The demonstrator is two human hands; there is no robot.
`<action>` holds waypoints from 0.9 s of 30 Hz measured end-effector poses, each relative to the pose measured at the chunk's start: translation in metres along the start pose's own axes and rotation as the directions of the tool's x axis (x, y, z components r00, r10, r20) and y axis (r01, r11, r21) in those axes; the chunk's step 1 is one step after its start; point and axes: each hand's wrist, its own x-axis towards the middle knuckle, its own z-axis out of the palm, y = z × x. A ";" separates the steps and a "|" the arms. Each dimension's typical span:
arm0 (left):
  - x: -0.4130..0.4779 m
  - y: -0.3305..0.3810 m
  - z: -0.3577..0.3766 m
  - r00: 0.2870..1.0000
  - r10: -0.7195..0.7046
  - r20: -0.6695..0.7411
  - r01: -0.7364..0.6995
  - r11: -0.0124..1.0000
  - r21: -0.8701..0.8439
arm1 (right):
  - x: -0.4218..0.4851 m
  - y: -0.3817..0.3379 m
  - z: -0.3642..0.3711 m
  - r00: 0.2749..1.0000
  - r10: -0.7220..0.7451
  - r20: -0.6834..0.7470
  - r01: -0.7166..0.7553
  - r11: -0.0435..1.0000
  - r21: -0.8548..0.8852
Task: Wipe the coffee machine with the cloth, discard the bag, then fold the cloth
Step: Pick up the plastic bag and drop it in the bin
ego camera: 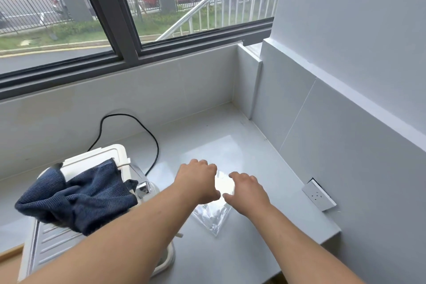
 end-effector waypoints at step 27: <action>-0.002 0.030 0.097 0.973 -0.125 0.193 0.161 0.970 -0.181 | 0.016 0.010 0.016 0.953 0.218 0.211 -0.302 0.729 0.615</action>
